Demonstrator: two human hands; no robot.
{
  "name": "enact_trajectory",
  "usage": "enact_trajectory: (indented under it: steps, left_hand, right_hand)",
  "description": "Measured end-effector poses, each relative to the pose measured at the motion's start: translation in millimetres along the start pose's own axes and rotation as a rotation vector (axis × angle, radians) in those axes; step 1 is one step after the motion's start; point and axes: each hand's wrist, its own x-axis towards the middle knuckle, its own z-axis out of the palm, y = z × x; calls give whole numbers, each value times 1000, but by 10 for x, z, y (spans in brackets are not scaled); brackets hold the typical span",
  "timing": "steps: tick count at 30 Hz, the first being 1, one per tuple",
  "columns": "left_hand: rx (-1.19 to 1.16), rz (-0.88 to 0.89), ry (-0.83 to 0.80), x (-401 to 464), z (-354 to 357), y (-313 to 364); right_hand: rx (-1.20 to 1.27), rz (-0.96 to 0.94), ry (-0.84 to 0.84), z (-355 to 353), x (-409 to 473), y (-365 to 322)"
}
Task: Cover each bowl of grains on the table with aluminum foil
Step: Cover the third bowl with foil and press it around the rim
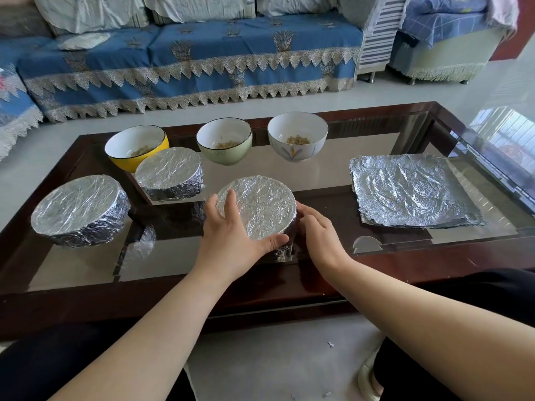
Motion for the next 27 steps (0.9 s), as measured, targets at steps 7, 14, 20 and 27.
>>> enact_trajectory:
  steps: [7,14,20,27]
  left_hand:
    - [-349,-77,-126,-64,-175,48]
    - [-198,66,3,16,-233,-130]
    - [-217,140,-114,106,-141,-163]
    - [-209,136,-1,92,-30,-132]
  right_hand:
    - [-133,-6,26,-37,109,69]
    - [-171,-58,106,-116,144,32]
    - [-287,-268,189,42,-177,79]
    - [-164,-181,218,176,-159,128]
